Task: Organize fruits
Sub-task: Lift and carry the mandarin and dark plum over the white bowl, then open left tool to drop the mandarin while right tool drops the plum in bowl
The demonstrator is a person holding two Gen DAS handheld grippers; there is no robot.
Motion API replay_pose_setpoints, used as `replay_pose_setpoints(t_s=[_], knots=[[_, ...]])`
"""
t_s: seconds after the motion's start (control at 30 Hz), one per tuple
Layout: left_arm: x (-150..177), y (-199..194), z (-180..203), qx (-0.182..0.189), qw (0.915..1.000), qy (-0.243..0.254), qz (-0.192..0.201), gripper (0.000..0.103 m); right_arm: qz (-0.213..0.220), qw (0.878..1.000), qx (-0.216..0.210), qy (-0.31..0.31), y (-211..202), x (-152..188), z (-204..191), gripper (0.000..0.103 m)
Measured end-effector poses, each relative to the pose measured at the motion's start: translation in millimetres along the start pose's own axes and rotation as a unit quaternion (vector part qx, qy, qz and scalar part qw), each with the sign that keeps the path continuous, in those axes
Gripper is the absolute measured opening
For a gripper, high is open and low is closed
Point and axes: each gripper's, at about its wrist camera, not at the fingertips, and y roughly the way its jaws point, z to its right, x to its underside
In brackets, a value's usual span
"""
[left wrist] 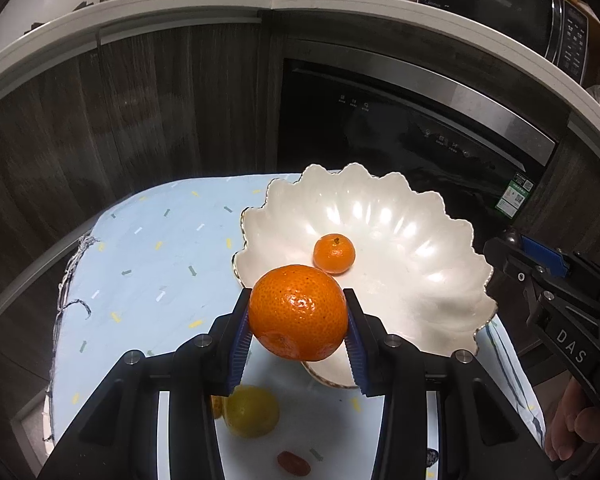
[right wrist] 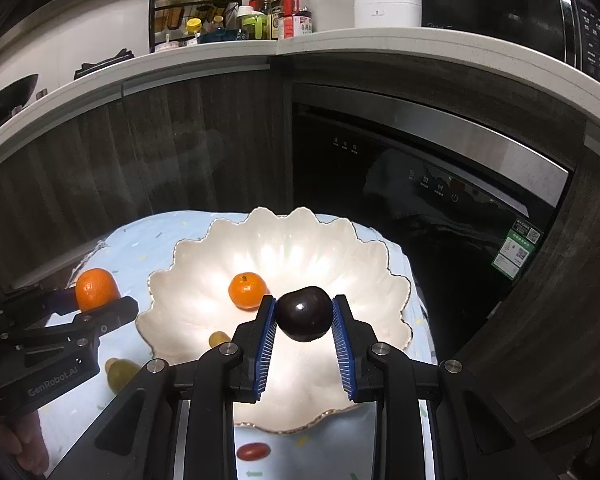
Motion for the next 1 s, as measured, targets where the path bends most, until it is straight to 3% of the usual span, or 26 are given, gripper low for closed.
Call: replay_pose_setpoints(t_s=[0.77,0.8,0.83,0.9,0.97,1.0], knots=[[-7.1,37.9,-5.6,0.005,0.9995,-0.014,-0.028,0.043,-0.037,0.999,-0.007,0.017,42.1,1.0,8.3,0.030],[-6.9,39.0,-6.9,0.007,0.9993,-0.019,-0.031,0.045,-0.037,0.999,-0.003,0.015,42.5,0.7,7.7,0.030],[-6.6,39.2,-8.5,0.006,0.9993,-0.022,-0.030,0.054,-0.037,0.999,0.004,0.011,43.0,0.7,6.5,0.031],[-6.3,36.8,-9.7,-0.003,0.9995,-0.024,-0.021,0.066,-0.038,0.999,0.009,0.009,43.9,0.3,6.0,0.041],[-7.0,34.1,-11.0,-0.004,0.9996,-0.025,-0.015,0.070,-0.031,0.999,0.015,0.007,41.9,-0.6,5.2,0.060],[-7.5,33.5,-11.3,-0.005,0.9995,-0.026,-0.015,0.072,-0.023,1.000,0.020,0.007,39.1,-1.2,5.1,0.063]])
